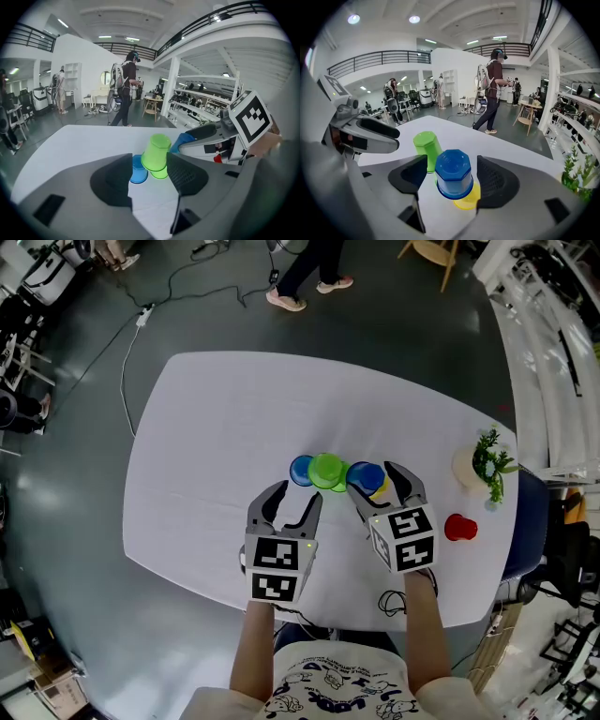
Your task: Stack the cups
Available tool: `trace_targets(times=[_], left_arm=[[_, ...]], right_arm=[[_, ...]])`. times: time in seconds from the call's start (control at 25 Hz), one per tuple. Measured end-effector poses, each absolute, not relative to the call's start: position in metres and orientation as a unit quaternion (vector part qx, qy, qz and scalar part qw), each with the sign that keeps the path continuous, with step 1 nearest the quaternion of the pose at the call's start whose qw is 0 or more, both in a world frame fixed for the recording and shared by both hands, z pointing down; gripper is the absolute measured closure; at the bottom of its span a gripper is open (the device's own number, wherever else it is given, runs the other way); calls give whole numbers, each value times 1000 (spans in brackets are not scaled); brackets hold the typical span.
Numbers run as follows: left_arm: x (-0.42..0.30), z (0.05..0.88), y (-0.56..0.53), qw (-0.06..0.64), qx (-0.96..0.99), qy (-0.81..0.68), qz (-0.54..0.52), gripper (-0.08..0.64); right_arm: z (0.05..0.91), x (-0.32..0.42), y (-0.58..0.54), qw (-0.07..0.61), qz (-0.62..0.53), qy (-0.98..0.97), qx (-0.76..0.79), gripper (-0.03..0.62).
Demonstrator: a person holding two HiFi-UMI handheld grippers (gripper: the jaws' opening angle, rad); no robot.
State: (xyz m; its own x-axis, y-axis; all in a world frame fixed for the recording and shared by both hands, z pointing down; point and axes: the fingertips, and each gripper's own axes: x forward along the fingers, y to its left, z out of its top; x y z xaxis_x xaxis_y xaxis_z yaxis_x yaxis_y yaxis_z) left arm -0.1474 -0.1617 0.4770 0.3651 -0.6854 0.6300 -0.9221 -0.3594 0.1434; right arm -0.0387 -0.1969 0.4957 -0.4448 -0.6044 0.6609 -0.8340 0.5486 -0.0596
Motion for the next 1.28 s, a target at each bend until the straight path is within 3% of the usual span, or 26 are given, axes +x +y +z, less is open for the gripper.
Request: trace_targets(times=[0.36, 0.8, 1.28], left_arm=[[-132, 462, -149, 240, 802, -490, 242, 360], [-31, 437, -127, 205, 842, -429, 254, 527], [53, 443, -100, 178, 873, -358, 279, 546]], right_arm=[[454, 9, -188, 234, 186, -798, 523, 258], [441, 157, -137, 190, 198, -697, 662, 285], [488, 253, -70, 223, 224, -615, 722, 293]])
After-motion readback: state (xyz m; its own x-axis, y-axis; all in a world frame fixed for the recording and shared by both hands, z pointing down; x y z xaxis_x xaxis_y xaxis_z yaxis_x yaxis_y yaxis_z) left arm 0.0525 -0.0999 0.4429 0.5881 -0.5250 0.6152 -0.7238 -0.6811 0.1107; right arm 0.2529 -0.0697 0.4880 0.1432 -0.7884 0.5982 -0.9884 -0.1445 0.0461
